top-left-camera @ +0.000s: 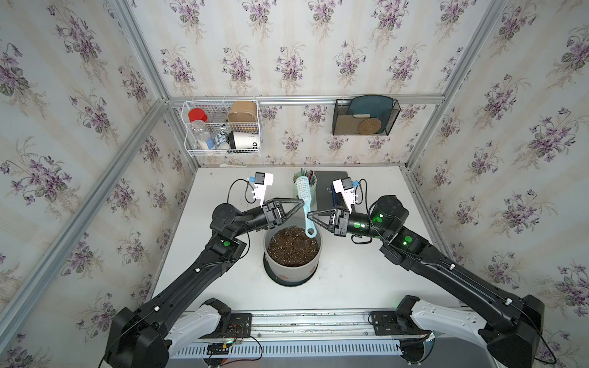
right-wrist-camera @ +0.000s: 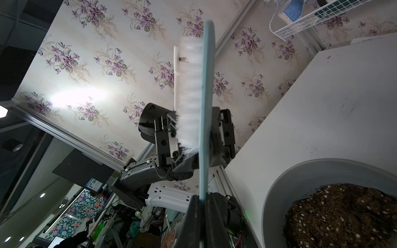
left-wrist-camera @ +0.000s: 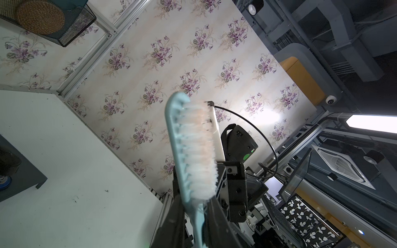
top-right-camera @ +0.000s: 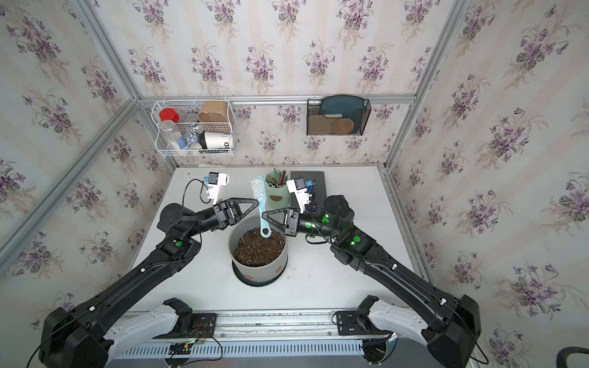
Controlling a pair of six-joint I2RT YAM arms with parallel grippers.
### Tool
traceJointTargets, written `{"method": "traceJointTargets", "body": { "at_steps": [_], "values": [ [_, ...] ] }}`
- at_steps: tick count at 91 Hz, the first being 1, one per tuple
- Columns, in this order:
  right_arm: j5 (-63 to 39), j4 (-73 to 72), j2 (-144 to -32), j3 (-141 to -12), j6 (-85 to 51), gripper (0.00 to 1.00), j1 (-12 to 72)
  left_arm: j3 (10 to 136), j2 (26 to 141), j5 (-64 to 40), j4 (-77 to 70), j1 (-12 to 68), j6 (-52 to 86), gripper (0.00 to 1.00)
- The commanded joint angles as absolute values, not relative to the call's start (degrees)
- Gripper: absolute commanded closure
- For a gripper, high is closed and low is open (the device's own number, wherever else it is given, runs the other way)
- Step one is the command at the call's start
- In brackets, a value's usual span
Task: Scrub the dried mud off the ceramic pot
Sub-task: Pick up the brush from the center of the board.
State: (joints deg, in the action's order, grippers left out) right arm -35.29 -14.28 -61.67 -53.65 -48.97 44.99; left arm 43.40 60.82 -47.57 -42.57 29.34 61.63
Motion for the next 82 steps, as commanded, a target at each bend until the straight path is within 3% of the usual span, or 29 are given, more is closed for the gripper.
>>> {"method": "traceJointTargets", "body": {
  "at_steps": [1, 38, 58, 71, 76, 82],
  "values": [
    [-36.7, -17.6, -62.5, -53.5, -50.3, 1.00, 45.1, 43.3, 61.3, -49.3, -46.9, 29.4, 62.5, 0.78],
    [-36.4, -21.7, -65.1, -53.2, -52.7, 1.00, 44.9, 39.5, 61.3, -51.0, -50.2, 29.4, 64.0, 0.78],
    [-38.2, -22.9, -67.3, -52.4, -54.0, 1.00, 44.9, 41.2, 61.3, -49.4, -47.4, 29.3, 61.4, 1.00],
    [-37.6, -22.7, -66.1, -51.3, -53.7, 1.00, 44.9, 40.6, 59.6, -45.6, -44.2, 29.3, 58.7, 1.00],
    [-36.7, -22.1, -65.4, -50.8, -53.3, 0.88, 45.0, 39.7, 58.9, -43.0, -44.1, 29.4, 58.4, 1.00],
    [-34.8, -21.6, -64.4, -49.5, -52.7, 0.58, 45.1, 38.1, 58.3, -40.5, -45.2, 29.3, 59.1, 1.00]
  ]
}}
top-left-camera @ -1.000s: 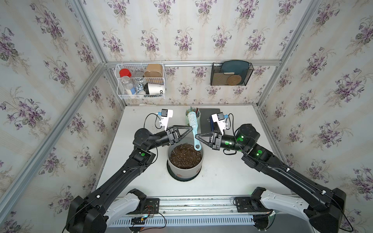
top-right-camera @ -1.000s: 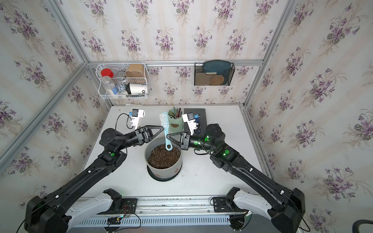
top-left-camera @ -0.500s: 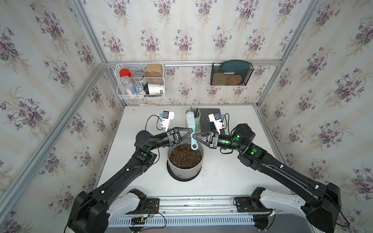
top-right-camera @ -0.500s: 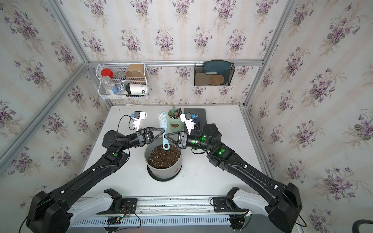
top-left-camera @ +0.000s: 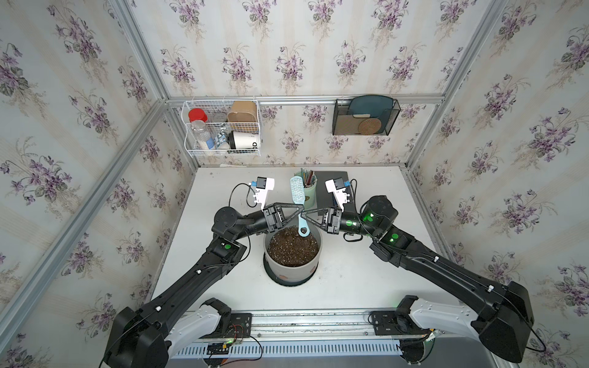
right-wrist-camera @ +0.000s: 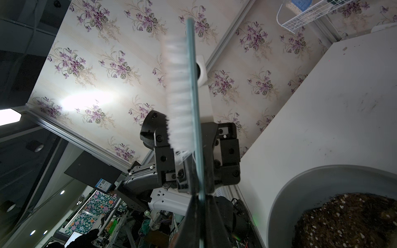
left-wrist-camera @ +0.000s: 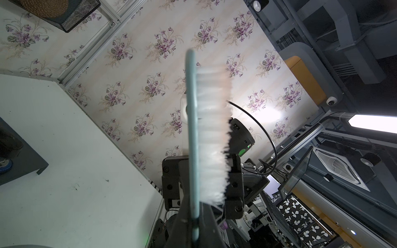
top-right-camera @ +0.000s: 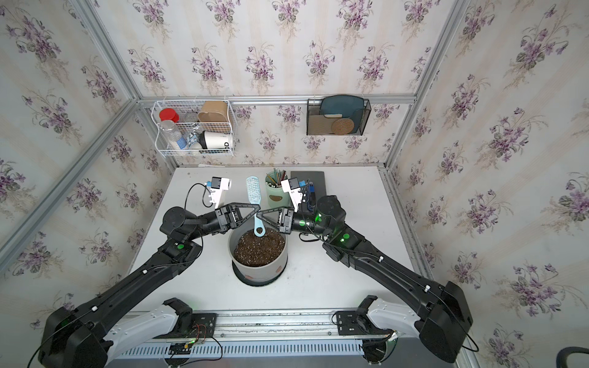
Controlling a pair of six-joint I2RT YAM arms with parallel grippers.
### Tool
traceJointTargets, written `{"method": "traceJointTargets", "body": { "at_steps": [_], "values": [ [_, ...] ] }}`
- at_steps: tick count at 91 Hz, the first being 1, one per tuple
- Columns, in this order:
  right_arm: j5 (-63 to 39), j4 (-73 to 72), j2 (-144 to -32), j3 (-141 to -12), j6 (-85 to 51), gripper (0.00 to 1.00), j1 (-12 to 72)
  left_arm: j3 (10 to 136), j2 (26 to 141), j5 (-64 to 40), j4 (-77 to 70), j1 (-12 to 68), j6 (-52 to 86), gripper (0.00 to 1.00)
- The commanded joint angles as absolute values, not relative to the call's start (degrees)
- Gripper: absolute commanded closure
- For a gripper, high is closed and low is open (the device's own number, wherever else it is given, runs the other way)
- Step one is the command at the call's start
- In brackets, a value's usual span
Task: Scrub the dried mud off the ceramic pot
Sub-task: Pick up the brush from the center of the board.
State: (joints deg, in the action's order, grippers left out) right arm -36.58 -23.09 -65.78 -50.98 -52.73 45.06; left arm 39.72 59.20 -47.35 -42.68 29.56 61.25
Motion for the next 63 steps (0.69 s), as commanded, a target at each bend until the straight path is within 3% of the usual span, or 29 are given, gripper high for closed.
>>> {"method": "traceJointTargets", "body": {
  "at_steps": [1, 5, 10, 28, 55, 63],
  "values": [
    [-34.5, -21.7, -64.2, -49.2, -52.7, 0.53, 45.2, 37.8, 58.2, -40.2, -45.7, 29.3, 59.3, 1.00],
    [-33.0, -22.0, -63.4, -48.2, -52.7, 0.36, 45.3, 36.8, 58.3, -39.3, -47.6, 29.4, 60.8, 1.00],
    [-31.6, -22.0, -62.8, -47.1, -52.6, 0.29, 45.3, 36.0, 58.5, -38.6, -49.7, 29.4, 62.4, 1.00],
    [-29.1, -26.0, -61.6, -45.1, -52.3, 0.28, 45.5, 34.1, 59.1, -36.6, -52.8, 29.7, 64.7, 1.00],
    [-33.2, -28.5, -68.9, -47.9, -53.4, 0.59, 45.6, 33.0, 60.1, -35.5, -54.8, 29.8, 66.2, 1.00],
    [-33.7, -29.8, -69.6, -48.0, -54.0, 0.63, 45.6, 32.8, 60.2, -35.2, -54.5, 29.8, 65.9, 1.00]
  ]
}}
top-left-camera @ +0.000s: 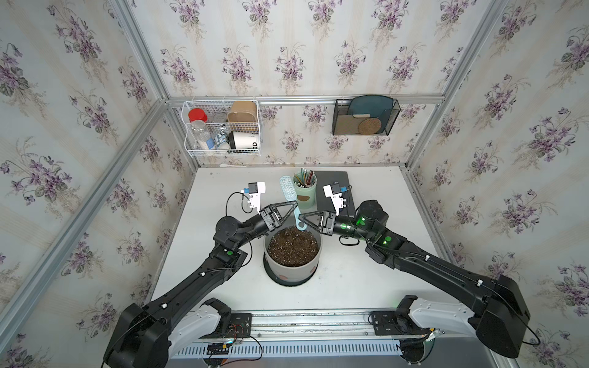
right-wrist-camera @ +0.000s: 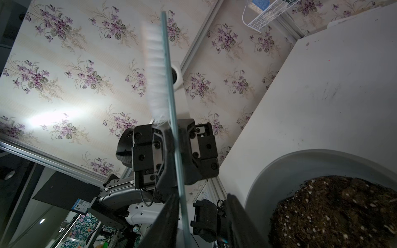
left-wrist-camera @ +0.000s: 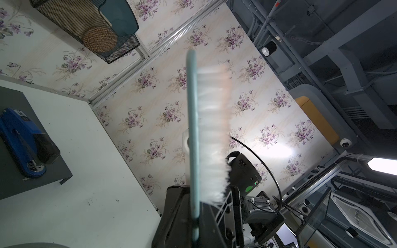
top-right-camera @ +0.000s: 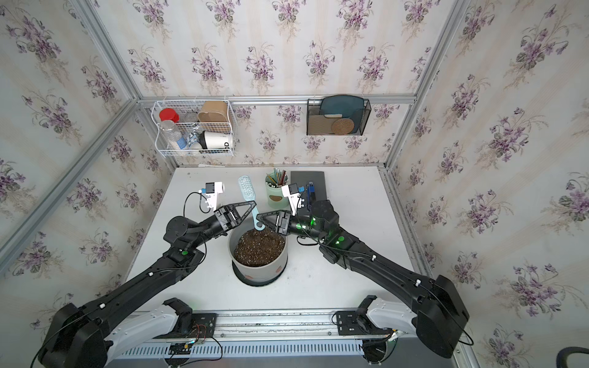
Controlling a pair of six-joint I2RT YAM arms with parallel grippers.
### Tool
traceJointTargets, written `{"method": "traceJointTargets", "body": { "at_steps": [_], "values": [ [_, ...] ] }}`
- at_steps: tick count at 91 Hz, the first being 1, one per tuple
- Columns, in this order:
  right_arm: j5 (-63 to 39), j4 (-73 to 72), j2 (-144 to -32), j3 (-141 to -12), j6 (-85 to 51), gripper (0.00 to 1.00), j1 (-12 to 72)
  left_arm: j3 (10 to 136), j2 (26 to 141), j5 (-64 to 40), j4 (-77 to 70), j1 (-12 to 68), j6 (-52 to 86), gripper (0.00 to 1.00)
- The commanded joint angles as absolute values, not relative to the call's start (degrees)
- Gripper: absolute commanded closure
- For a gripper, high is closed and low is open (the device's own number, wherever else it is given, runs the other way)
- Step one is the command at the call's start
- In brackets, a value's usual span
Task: Scrub the dried mud off the ceramic pot
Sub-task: Pick up the brush from the center of the board, then rotate the pot on the tray.
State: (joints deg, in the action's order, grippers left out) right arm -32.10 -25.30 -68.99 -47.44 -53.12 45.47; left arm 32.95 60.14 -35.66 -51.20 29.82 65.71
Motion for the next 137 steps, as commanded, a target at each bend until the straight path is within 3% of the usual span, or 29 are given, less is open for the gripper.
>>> {"method": "traceJointTargets", "body": {
  "at_steps": [1, 28, 49, 56, 64, 73, 84, 99, 116, 137],
  "values": [
    [-33.8, -29.8, -69.6, -48.1, -54.0, 0.63, 45.6, 32.8, 60.2, -35.1, -54.4, 29.8, 65.9, 1.00],
    [-37.1, -33.2, -71.3, -47.9, -56.1, 0.77, 45.7, 32.2, 60.0, -34.2, -53.3, 29.8, 65.1, 1.00],
    [-36.6, -33.2, -71.1, -47.9, -56.0, 1.00, 45.7, 32.0, 59.7, -33.4, -49.2, 29.7, 62.9, 1.00],
    [-31.7, -25.3, -68.7, -49.4, -52.5, 1.00, 45.4, 33.6, 57.8, -31.5, -36.2, 29.6, 57.2, 0.80],
    [-20.9, -8.7, -65.9, -53.7, -46.7, 1.00, 44.5, 39.2, 52.8, -22.6, -6.6, 29.5, 46.2, 0.58],
    [-3.2, 11.0, -63.5, -59.1, -40.1, 1.00, 44.4, 46.7, 49.0, -9.9, 20.0, 29.5, 35.0, 0.46],
    [15.6, 26.0, -62.2, -60.3, -36.3, 1.00, 44.4, 52.3, 50.2, -0.5, 36.8, 29.5, 26.8, 0.41],
    [24.8, 44.5, -65.6, -58.2, -40.7, 1.00, 44.9, 53.3, 56.7, -4.9, 41.6, 29.5, 22.5, 0.41],
    [21.5, 44.9, -58.0, -47.9, -45.4, 1.00, 49.7, 54.7, 62.7, -7.6, 39.2, 29.5, 21.0, 0.35],
    [17.5, 43.9, -53.8, -42.5, -48.3, 1.00, 52.4, 59.2, 70.0, -5.3, 38.5, 29.6, 17.0, 0.44]
  ]
}}
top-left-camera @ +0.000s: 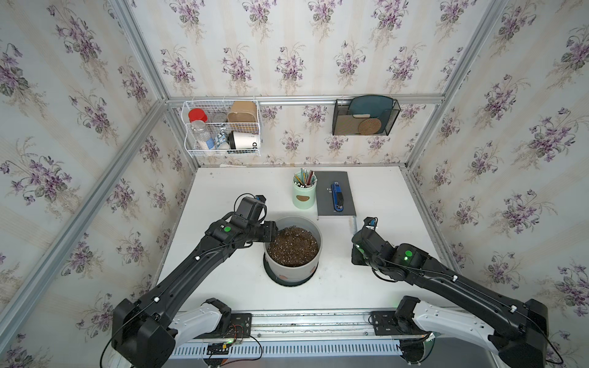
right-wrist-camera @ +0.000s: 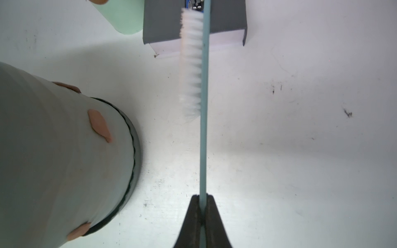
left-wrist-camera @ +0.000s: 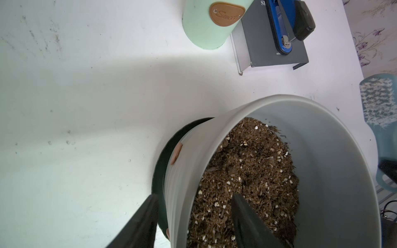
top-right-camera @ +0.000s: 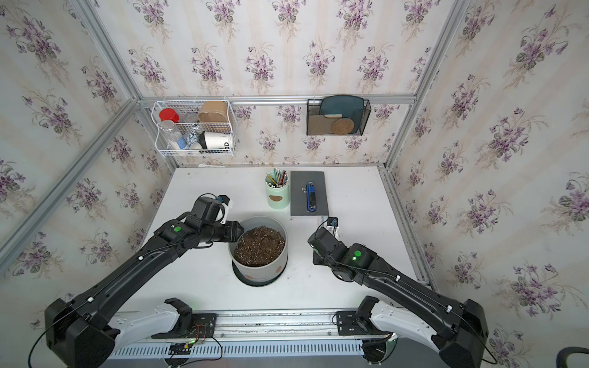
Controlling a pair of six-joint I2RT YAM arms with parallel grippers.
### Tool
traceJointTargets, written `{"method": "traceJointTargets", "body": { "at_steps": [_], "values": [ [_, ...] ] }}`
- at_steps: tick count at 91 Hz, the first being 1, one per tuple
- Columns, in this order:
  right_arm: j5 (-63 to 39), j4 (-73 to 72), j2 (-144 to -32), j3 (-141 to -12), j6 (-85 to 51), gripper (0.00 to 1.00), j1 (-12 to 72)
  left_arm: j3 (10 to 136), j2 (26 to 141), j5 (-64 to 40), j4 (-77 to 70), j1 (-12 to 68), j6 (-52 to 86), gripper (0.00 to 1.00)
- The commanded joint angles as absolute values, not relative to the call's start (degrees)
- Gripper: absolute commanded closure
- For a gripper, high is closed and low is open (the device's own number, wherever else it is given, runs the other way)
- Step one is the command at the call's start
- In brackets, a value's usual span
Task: Scrub the dried mud off the ceramic pot
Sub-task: Rotate the pot on the tray.
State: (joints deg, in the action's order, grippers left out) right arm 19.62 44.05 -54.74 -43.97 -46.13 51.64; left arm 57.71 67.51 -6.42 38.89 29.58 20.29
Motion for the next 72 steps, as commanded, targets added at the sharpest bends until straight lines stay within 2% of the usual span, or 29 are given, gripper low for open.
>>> {"method": "traceJointTargets", "body": {
  "at_steps": [1, 20, 34, 45, 50, 72],
  "values": [
    [17.4, 43.7, -53.7, -42.4, -48.3, 1.00, 52.6, 59.4, 70.5, -5.3, 38.5, 29.6, 16.9, 0.46],
    [16.5, 40.6, -53.9, -39.9, -50.9, 1.00, 59.1, 60.9, 75.5, -3.6, 38.6, 29.7, 16.1, 0.64],
    [16.3, 36.8, -54.4, -36.1, -55.9, 1.00, 64.2, 62.0, 76.3, -2.0, 40.1, 29.6, 18.1, 0.85],
    [15.8, 34.3, -54.4, -33.8, -58.5, 1.00, 64.5, 60.7, 75.5, -1.6, 40.2, 29.7, 21.0, 0.96],
    [15.1, 33.0, -55.0, -33.1, -58.8, 1.00, 64.5, 60.2, 75.3, -2.2, 40.5, 29.7, 22.1, 1.00],
    [16.4, 32.6, -56.5, -33.9, -59.3, 1.00, 64.6, 60.1, 72.9, -3.2, 43.0, 31.4, 23.4, 1.00]
  ]
}}
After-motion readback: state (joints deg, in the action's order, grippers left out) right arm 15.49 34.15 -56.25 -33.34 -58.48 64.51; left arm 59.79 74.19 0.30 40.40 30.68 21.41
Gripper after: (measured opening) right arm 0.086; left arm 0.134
